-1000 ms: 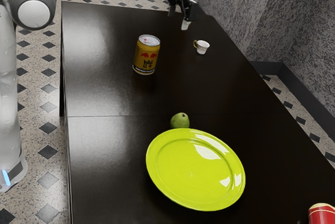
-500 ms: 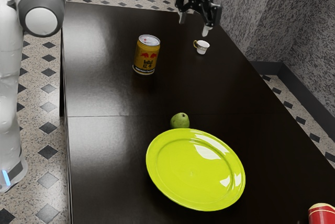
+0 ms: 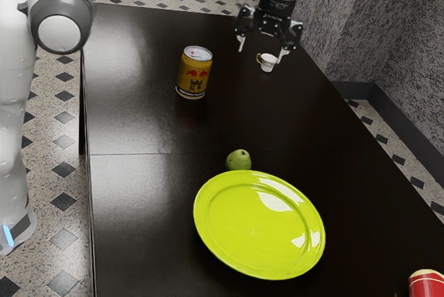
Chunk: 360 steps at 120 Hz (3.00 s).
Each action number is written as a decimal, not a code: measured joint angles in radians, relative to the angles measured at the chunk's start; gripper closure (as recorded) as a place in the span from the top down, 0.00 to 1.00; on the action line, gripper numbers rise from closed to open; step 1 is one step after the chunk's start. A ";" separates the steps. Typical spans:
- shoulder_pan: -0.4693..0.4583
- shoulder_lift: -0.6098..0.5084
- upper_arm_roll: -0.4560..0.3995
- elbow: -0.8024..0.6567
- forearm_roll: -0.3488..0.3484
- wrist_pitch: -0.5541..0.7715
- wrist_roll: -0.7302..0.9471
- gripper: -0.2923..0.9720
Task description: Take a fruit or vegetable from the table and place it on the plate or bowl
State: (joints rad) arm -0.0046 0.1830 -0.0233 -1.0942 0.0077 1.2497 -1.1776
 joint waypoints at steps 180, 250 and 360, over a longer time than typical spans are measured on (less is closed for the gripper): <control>0.007 -0.201 -0.099 -0.849 -0.065 0.712 -0.479 0.77; 0.015 -0.145 -0.101 -0.875 -0.064 0.775 -0.502 0.77; -0.005 -0.089 -0.100 -0.873 -0.064 0.813 -0.513 0.76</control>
State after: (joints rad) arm -0.0100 0.0939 -0.1236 -1.9671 -0.0568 2.0631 -1.6908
